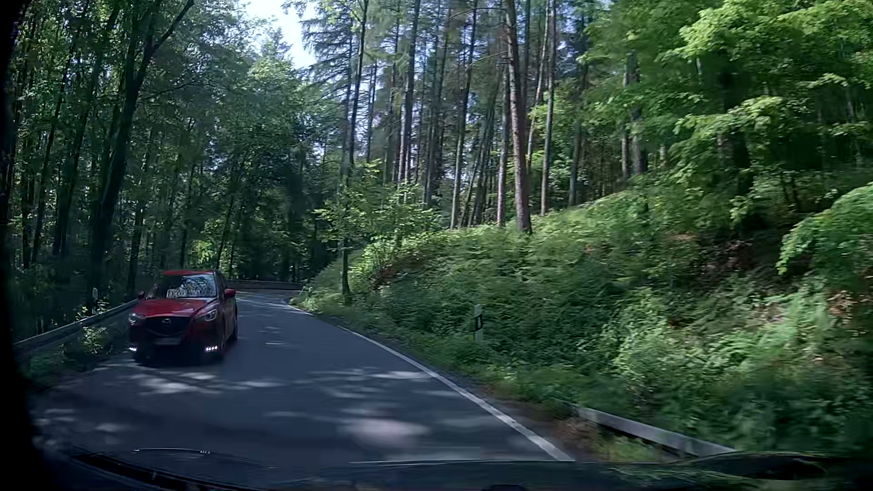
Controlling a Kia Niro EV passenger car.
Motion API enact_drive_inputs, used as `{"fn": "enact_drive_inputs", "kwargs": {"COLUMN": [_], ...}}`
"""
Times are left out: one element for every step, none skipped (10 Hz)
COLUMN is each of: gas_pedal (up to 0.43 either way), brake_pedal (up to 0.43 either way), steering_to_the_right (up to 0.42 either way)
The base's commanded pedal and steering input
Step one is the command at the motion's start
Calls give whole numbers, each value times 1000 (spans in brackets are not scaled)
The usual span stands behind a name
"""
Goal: Follow the waypoints while adhering to traffic rules and regulations
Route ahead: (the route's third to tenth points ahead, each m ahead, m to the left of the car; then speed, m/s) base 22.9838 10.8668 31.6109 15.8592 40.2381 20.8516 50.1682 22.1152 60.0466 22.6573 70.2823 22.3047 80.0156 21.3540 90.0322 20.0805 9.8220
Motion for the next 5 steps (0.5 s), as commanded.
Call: {"fn": "enact_drive_inputs", "kwargs": {"gas_pedal": [311,311,311,311,311], "brake_pedal": [0,0,0,0,0], "steering_to_the_right": [-189,-190,-189,-186,-180]}}
